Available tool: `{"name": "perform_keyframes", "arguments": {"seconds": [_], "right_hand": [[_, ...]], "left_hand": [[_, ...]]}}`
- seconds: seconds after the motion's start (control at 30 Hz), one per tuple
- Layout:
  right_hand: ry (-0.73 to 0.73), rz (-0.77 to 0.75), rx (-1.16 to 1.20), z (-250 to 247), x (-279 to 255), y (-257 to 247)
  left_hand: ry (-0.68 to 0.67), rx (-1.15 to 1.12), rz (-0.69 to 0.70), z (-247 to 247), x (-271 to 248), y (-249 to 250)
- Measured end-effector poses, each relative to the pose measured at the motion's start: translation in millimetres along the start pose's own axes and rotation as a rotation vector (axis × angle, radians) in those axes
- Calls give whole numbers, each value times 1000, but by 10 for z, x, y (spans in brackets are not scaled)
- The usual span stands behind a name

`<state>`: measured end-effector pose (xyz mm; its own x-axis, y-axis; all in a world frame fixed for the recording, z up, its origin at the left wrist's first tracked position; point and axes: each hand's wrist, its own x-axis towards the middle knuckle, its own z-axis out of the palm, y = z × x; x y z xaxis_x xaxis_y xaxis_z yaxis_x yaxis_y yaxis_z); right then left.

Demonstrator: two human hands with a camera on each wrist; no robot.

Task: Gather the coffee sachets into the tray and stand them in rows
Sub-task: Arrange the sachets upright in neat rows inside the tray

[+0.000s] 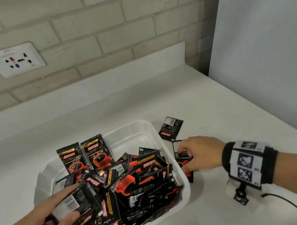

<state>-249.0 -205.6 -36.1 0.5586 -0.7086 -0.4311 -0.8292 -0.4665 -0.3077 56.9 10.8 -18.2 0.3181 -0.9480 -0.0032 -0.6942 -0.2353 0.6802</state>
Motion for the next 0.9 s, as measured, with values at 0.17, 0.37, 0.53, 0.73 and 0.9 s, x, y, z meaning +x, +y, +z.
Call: {"name": "perform_keyframes", "arguments": {"seconds": [0.17,0.37,0.53,0.73,0.9], "right_hand": [[49,-46,-64,104,20,-163],[-107,9,126,10,93,-135],[-128,28,294,-152,99,77],[-93,64,387,-255,50,214],[9,108,481,-346,-6,278]], "left_hand": [[-90,60,-14,47,12,159],[-69,85,-37,24,14,71],[34,91,24,44,20,105],[162,-186,5,-136,3,237],[212,-48,176,-193,95,671]]}}
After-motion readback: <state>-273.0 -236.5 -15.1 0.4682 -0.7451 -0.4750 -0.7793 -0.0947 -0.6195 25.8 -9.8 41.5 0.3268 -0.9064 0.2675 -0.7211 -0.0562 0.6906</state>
